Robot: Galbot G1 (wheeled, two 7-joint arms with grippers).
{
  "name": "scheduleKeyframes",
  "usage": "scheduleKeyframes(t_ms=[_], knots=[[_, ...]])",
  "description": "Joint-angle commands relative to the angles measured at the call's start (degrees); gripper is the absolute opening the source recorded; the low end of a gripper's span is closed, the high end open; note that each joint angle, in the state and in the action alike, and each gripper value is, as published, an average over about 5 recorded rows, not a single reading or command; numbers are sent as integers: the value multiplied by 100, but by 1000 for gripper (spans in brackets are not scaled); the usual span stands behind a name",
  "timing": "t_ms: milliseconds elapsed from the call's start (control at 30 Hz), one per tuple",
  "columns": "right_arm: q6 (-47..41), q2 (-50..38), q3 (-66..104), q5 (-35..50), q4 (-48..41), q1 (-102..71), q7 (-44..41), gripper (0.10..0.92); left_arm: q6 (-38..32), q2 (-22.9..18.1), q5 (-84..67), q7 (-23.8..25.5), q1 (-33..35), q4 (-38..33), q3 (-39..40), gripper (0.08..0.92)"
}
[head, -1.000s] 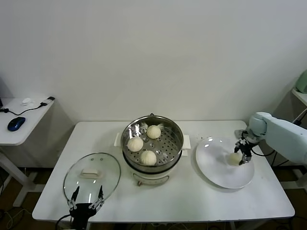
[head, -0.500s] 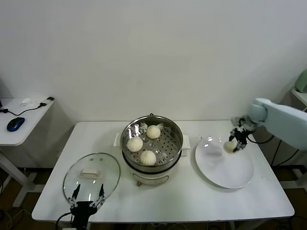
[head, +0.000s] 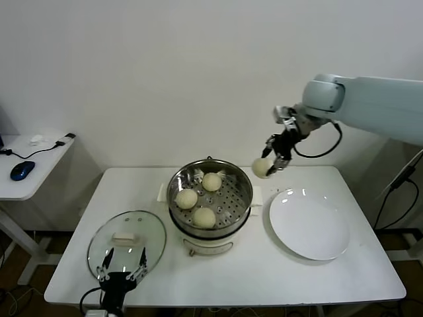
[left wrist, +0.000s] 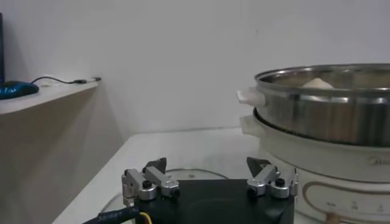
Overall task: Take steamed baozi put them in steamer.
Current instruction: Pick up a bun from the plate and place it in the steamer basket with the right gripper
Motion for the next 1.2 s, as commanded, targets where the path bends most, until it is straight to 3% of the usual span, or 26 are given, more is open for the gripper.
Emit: scheduleKeyframes(t_ms=[33,367,867,1067,1200], knots=[[-627,944,-294,935,358,-418,904,600,6,-2,-43,5,-17,-36,-1,823],[-825,1158,-156,398,-296,-1273,1228,594,13,13,-107,8,-73,12,-30,823],[-785,1226,-91,110,-540,-1565,1266,603,3,69,-137,13,-134,91,-46,823],[-552,1112,64,145,-544,-1479,1174,741,-8,74,-124,7,-145,71,-60,823],[-224,869,142,136,-585,-1208,687,810,-33,77,-241,-3,-138,20,-55,823]])
